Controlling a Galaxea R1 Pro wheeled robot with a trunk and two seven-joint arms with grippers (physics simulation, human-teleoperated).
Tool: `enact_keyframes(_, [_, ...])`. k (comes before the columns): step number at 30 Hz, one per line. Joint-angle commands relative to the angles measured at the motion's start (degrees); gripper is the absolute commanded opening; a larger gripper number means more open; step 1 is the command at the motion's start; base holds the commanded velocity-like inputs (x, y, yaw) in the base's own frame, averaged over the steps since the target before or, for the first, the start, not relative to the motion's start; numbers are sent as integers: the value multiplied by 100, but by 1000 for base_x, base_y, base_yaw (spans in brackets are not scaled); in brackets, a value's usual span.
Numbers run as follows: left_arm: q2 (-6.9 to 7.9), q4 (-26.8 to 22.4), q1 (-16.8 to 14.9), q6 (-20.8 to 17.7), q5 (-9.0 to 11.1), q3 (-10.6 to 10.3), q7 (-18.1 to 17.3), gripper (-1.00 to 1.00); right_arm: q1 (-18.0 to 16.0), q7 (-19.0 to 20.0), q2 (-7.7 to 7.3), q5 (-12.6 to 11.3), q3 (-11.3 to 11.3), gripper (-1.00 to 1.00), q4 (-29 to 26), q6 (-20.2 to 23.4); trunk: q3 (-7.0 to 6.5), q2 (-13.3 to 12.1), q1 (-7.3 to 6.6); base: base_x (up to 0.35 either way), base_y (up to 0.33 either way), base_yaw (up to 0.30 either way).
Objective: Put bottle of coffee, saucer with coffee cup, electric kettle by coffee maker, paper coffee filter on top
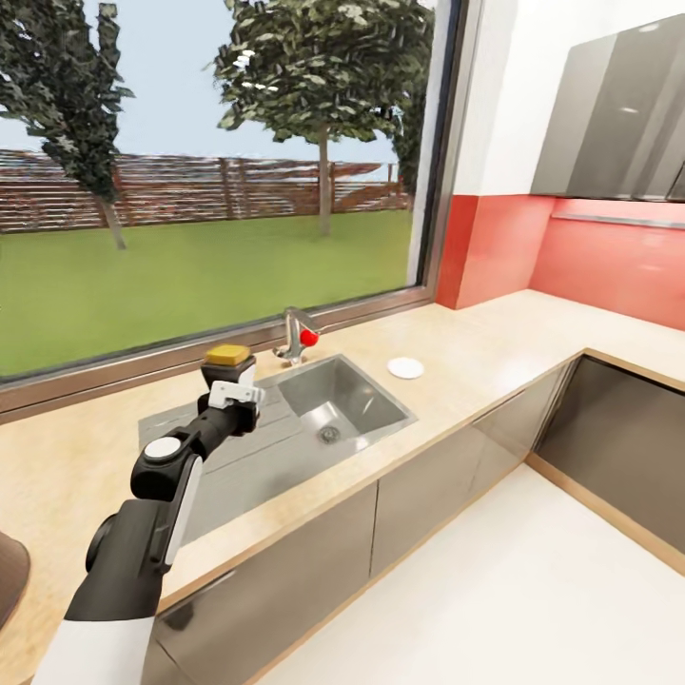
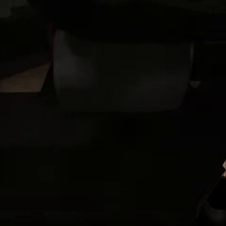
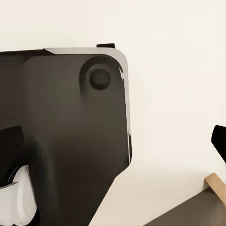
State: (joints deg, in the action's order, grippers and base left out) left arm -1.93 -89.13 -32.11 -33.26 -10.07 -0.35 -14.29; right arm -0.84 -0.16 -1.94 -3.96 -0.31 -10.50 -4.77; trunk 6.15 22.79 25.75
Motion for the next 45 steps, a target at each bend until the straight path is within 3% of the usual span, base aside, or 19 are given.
enact_keyframes(1, [-2,-8,-3,-17,-68,7,-36,-100,-4,-1,0,-41,0,100,7,-22,12,13,4,23,0,26])
enact_keyframes(15, [0,-1,146,-14,-65,3,696,-100,-4,-1,0,-36,-4,100,13,-21,12,13,4,4,0,233])
enact_keyframes(37, [-36,52,386,-3,-48,-18,919,-100,-4,-1,0,-35,-4,100,15,-18,12,13,4,9,-2,277])
enact_keyframes(45, [-53,54,430,270,-61,-35,919,-100,-4,-1,0,-35,-4,100,19,-18,12,13,4,220,-155,277])
